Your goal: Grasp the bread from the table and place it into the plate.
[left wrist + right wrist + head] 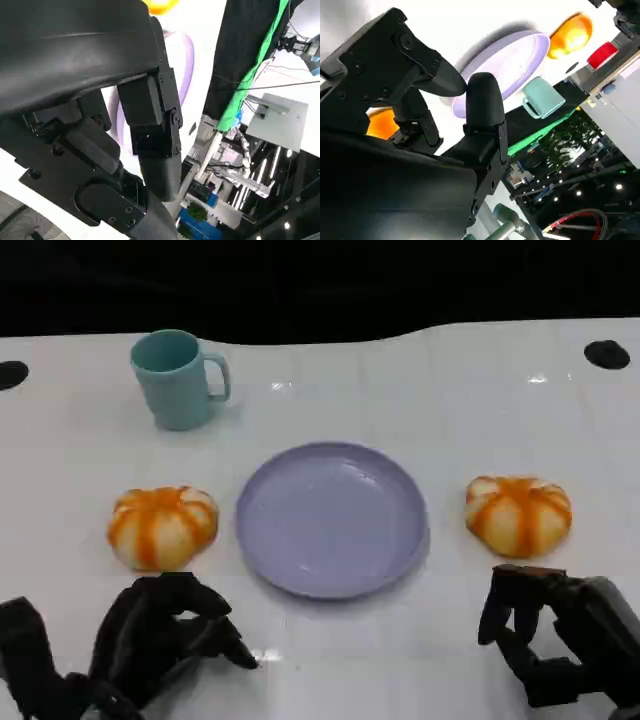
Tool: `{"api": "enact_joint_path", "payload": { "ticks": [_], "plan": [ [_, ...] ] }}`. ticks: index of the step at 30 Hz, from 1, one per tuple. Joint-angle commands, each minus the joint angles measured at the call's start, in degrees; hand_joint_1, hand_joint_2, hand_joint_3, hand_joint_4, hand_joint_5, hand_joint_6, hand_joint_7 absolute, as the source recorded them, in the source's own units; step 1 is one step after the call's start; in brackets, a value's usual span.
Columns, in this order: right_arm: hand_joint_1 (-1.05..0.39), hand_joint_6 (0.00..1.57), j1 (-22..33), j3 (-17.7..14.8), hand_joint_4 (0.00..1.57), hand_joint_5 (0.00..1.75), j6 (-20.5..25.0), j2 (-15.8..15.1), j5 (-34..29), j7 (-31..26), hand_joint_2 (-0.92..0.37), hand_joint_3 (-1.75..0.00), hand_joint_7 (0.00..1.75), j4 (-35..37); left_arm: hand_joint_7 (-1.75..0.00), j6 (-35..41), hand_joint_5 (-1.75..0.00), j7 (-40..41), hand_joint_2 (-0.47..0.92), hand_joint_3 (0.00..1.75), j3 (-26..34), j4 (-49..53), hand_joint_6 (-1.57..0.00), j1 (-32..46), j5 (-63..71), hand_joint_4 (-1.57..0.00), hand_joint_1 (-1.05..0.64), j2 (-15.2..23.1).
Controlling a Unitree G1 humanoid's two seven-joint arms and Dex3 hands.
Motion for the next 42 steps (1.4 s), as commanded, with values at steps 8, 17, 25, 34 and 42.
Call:
{"api": "enact_joint_path", "payload": {
  "ticks": [8,17,25,34,42],
  "plan": [
    [-0.07,0.70,-0.71,-0.12,0.86,1.75,-0.21,-1.03,0.21,-0.29,-0.32,-1.42,1.59,0.78,-0.37,-0.63,-0.59,-0.49,0.61,0.00,0.36,0.27,-1.57,-0.67,-0.01,-1.57,-1.05,1.26],
    [-0.07,0.71,-0.67,-0.09,0.86,1.75,-0.33,-1.12,0.12,-0.29,-0.32,-1.41,1.57,0.70,-0.38,-0.38,-0.60,-0.47,0.61,0.00,0.36,0.12,-1.57,-0.64,-0.08,-1.57,-1.05,1.26],
    [-0.08,0.71,-0.70,-0.21,0.86,1.75,-0.67,-1.07,0.05,-0.66,-0.32,-1.41,1.57,0.81,-0.36,-0.44,-0.59,-0.94,0.61,0.00,0.47,0.40,-1.57,-0.77,-0.35,-1.57,-1.05,1.16],
    [-0.10,0.77,-0.20,-0.97,0.76,1.57,-0.04,-0.51,1.11,-0.75,-0.52,-1.06,1.10,-0.85,-0.37,-0.41,-0.60,-0.95,0.60,0.00,0.46,0.27,-1.57,-0.70,-0.28,-1.57,-1.05,1.38],
    [-0.20,0.72,-0.12,-1.94,0.63,1.16,1.98,-0.67,0.81,-1.32,-0.74,-0.56,0.69,-3.28,-0.37,-0.27,-0.60,-0.74,0.61,0.00,0.51,0.71,-1.57,-1.07,-0.33,-1.57,-1.05,1.18]
  ]
}}
